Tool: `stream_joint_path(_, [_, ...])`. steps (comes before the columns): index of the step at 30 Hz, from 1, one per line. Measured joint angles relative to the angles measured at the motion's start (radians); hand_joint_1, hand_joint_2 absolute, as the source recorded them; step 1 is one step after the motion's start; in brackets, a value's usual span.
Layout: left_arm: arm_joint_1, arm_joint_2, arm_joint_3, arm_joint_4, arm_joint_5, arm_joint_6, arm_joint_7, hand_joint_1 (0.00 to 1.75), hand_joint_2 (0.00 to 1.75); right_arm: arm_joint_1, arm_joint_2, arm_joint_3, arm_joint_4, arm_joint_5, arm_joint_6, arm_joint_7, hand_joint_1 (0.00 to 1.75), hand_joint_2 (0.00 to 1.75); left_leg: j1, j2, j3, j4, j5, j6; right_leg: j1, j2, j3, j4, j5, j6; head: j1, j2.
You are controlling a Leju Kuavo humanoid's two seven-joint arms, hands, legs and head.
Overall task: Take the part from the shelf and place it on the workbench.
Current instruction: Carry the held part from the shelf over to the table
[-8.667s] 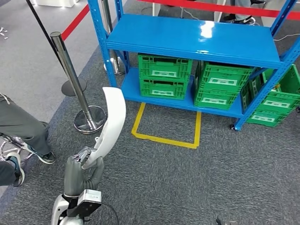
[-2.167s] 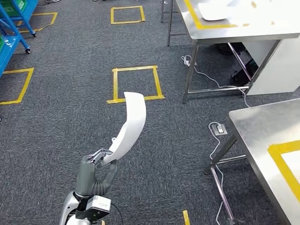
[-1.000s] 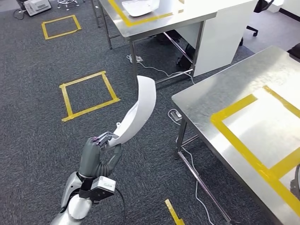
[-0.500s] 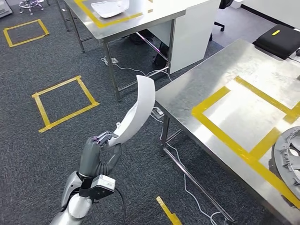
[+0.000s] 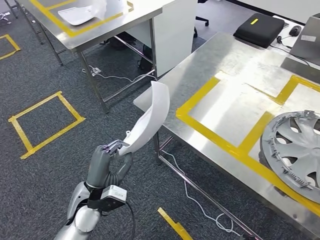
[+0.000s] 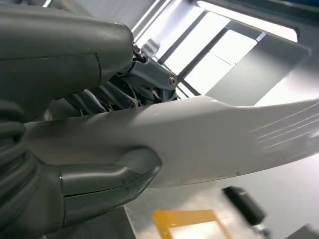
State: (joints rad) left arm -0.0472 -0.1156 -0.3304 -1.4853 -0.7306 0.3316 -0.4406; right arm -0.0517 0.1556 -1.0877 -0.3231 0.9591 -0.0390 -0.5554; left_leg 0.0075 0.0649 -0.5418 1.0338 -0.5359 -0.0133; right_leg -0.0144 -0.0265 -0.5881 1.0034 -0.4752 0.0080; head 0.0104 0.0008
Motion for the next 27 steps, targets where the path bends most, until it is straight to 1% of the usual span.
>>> stream_joint_path(1, [-0.029,0.0,-0.009,0.017,-0.052,-0.001,0.035,1.75,1.75,0.0,-0.003,0.016,0.006,0.036,-0.013,0.033,0.0,1.75,0.002,-0.023,-0.021,0.049,-0.03,-0.004,-0.001,0.005,0.0,-0.001,0.002,-0.006,-0.001,0.0])
stream_joint_path(2, [-0.06,-0.001,-0.018,0.039,-0.092,-0.002,0.065,1.75,1.75,0.0,-0.007,0.034,0.012,0.065,-0.023,0.057,0.0,1.75,0.003,-0.042,-0.052,0.119,-0.066,-0.004,0.0,0.012,-0.001,-0.001,0.003,-0.01,-0.002,0.0])
stream_joint_path(3, [-0.086,-0.003,-0.024,0.062,-0.116,-0.002,0.086,1.75,1.75,-0.001,-0.009,0.048,0.019,0.083,-0.029,0.069,0.0,1.75,0.002,-0.05,-0.085,0.193,-0.097,-0.004,0.001,0.02,-0.002,0.0,0.004,-0.013,-0.002,0.0])
stream_joint_path(4, [-0.106,-0.004,-0.027,0.083,-0.125,0.0,0.098,1.75,1.75,-0.001,-0.011,0.06,0.025,0.093,-0.033,0.075,0.0,1.75,0.002,-0.052,-0.111,0.249,-0.113,-0.003,0.002,0.031,-0.003,0.0,0.005,-0.014,-0.003,0.0])
stream_joint_path(5, [-0.121,-0.006,-0.029,0.1,-0.132,0.003,0.107,1.75,1.75,0.0,-0.011,0.07,0.03,0.099,-0.036,0.079,0.0,1.75,0.002,-0.053,-0.122,0.271,-0.108,-0.001,0.004,0.044,-0.002,0.0,0.005,-0.015,-0.003,0.0])
stream_joint_path(6, [-0.133,-0.006,-0.031,0.113,-0.141,0.006,0.114,1.75,1.75,0.002,-0.012,0.077,0.034,0.103,-0.037,0.082,0.0,1.75,0.002,-0.055,-0.117,0.255,-0.084,0.003,0.005,0.056,-0.001,0.0,0.005,-0.015,-0.003,0.0])
stream_joint_path(7, [-0.145,-0.006,-0.033,0.125,-0.158,0.014,0.126,1.75,1.75,0.004,-0.013,0.084,0.038,0.107,-0.039,0.086,0.0,1.75,0.001,-0.061,-0.096,0.2,-0.044,0.01,0.006,0.069,0.0,0.001,0.005,-0.015,-0.003,0.0])
stream_joint_path(8, [-0.159,-0.006,-0.035,0.137,-0.181,0.025,0.142,1.75,1.75,0.004,-0.014,0.092,0.041,0.112,-0.041,0.09,0.0,1.75,0.0,-0.076,-0.067,0.129,-0.002,0.018,0.006,0.08,0.001,0.001,0.006,-0.014,-0.003,0.0])
stream_joint_path(9, [-0.172,-0.006,-0.036,0.149,-0.206,0.036,0.16,1.75,1.75,0.004,-0.015,0.098,0.045,0.117,-0.042,0.094,0.0,1.75,0.0,-0.091,-0.042,0.066,0.028,0.025,0.007,0.09,0.0,0.002,0.007,-0.012,-0.002,0.0])
stream_joint_path(10, [-0.186,-0.006,-0.037,0.163,-0.233,0.046,0.18,1.75,1.75,0.003,-0.016,0.105,0.048,0.121,-0.042,0.097,0.0,1.75,-0.001,-0.105,-0.022,0.015,0.045,0.032,0.007,0.099,-0.003,0.003,0.009,-0.007,-0.003,0.0])
stream_joint_path(11, [-0.199,-0.006,-0.037,0.177,-0.252,0.051,0.196,1.75,1.75,0.003,-0.016,0.109,0.05,0.125,-0.043,0.101,0.0,1.75,-0.002,-0.113,-0.015,-0.008,0.047,0.035,0.006,0.106,-0.009,0.003,0.011,-0.002,-0.004,0.0])
stream_joint_path(13, [-0.22,-0.009,-0.038,0.203,-0.276,0.055,0.218,1.75,1.75,0.005,-0.018,0.117,0.053,0.131,-0.043,0.106,0.0,1.75,-0.001,-0.106,-0.013,-0.024,0.045,0.037,0.004,0.115,-0.018,0.001,0.017,0.012,-0.008,0.0])
stream_joint_path(14, [-0.228,-0.011,-0.039,0.213,-0.284,0.056,0.224,1.75,1.75,0.007,-0.019,0.121,0.054,0.133,-0.043,0.108,0.0,1.75,0.001,-0.1,-0.013,-0.03,0.049,0.039,0.004,0.107,-0.024,0.004,0.014,0.017,-0.007,0.0])
stream_joint_path(15, [-0.236,-0.014,-0.04,0.223,-0.292,0.059,0.231,1.75,1.75,0.007,-0.02,0.123,0.056,0.136,-0.043,0.109,0.0,1.75,0.003,-0.093,-0.011,-0.036,0.053,0.042,0.004,0.092,-0.036,0.023,0.001,0.022,-0.004,0.0])
stream_joint_path(16, [-0.242,-0.016,-0.041,0.232,-0.303,0.062,0.239,1.75,1.75,0.006,-0.022,0.126,0.057,0.138,-0.042,0.11,0.0,1.75,0.006,-0.085,-0.01,-0.04,0.056,0.045,0.004,0.073,-0.057,0.063,-0.021,0.026,-0.002,0.0])
stream_joint_path(17, [-0.248,-0.018,-0.042,0.242,-0.315,0.065,0.251,1.75,1.75,0.004,-0.023,0.128,0.059,0.14,-0.041,0.11,0.0,1.75,0.004,-0.076,-0.01,-0.041,0.057,0.047,0.003,0.052,-0.088,0.123,-0.05,0.03,0.001,0.0])
stream_joint_path(18, [-0.253,-0.018,-0.042,0.254,-0.329,0.067,0.262,1.75,1.75,0.002,-0.022,0.13,0.06,0.142,-0.04,0.111,0.0,1.75,0.003,-0.066,-0.01,-0.041,0.057,0.048,0.002,0.041,-0.121,0.192,-0.079,0.034,0.003,0.0])
stream_joint_path(19, [-0.257,-0.019,-0.042,0.268,-0.342,0.068,0.274,1.75,1.75,0.002,-0.022,0.131,0.061,0.142,-0.039,0.111,0.0,1.75,0.002,-0.056,-0.01,-0.041,0.057,0.048,0.0,0.036,-0.149,0.247,-0.096,0.038,0.003,0.0])
stream_joint_path(20, [-0.26,-0.019,-0.042,0.282,-0.354,0.069,0.286,1.75,1.75,0.002,-0.022,0.132,0.061,0.143,-0.038,0.111,0.0,1.75,0.002,-0.048,-0.01,-0.041,0.056,0.048,-0.001,0.034,-0.163,0.274,-0.097,0.041,0.003,0.0])
stream_joint_path(21, [-0.264,-0.02,-0.042,0.294,-0.364,0.069,0.294,1.75,1.75,0.003,-0.023,0.132,0.062,0.143,-0.037,0.111,0.0,1.75,0.002,-0.04,-0.009,-0.04,0.055,0.047,-0.002,0.031,-0.157,0.26,-0.079,0.043,0.003,0.0])
stream_joint_path(22, [-0.268,-0.021,-0.042,0.305,-0.372,0.069,0.301,1.75,1.75,0.003,-0.023,0.133,0.062,0.143,-0.037,0.111,0.0,1.75,0.002,-0.033,-0.008,-0.04,0.053,0.044,-0.003,0.025,-0.13,0.206,-0.047,0.044,0.003,0.0])
stream_joint_path(23, [-0.273,-0.022,-0.042,0.315,-0.378,0.07,0.305,1.75,1.75,0.003,-0.024,0.133,0.062,0.143,-0.037,0.111,0.0,1.75,0.001,-0.027,-0.007,-0.039,0.05,0.041,-0.003,0.011,-0.092,0.132,-0.018,0.044,0.003,0.0])
stream_joint_path(24, [-0.279,-0.023,-0.041,0.322,-0.382,0.07,0.309,1.75,1.75,0.001,-0.025,0.134,0.063,0.143,-0.037,0.111,0.0,1.75,-0.002,-0.022,-0.006,-0.037,0.047,0.036,-0.002,-0.003,-0.056,0.066,0.004,0.041,0.003,0.0])
stream_joint_path(25, [-0.284,-0.023,-0.041,0.329,-0.385,0.071,0.311,1.75,1.75,0.0,-0.025,0.135,0.063,0.143,-0.036,0.111,0.0,1.75,-0.005,-0.017,-0.006,-0.035,0.045,0.031,0.0,-0.012,-0.03,0.02,0.015,0.035,0.003,0.0])
stream_joint_path(26, [-0.288,-0.024,-0.041,0.334,-0.388,0.072,0.313,1.75,1.75,-0.002,-0.025,0.136,0.065,0.143,-0.036,0.111,0.0,1.75,-0.008,-0.013,-0.006,-0.034,0.044,0.027,0.002,-0.016,-0.02,0.001,0.015,0.029,0.003,0.0])
stream_joint_path(27, [-0.292,-0.025,-0.041,0.339,-0.391,0.072,0.314,1.75,1.75,-0.002,-0.025,0.137,0.066,0.143,-0.036,0.11,0.0,1.75,-0.01,-0.009,-0.006,-0.033,0.044,0.024,0.004,-0.01,-0.018,0.001,0.014,0.021,0.002,0.0])
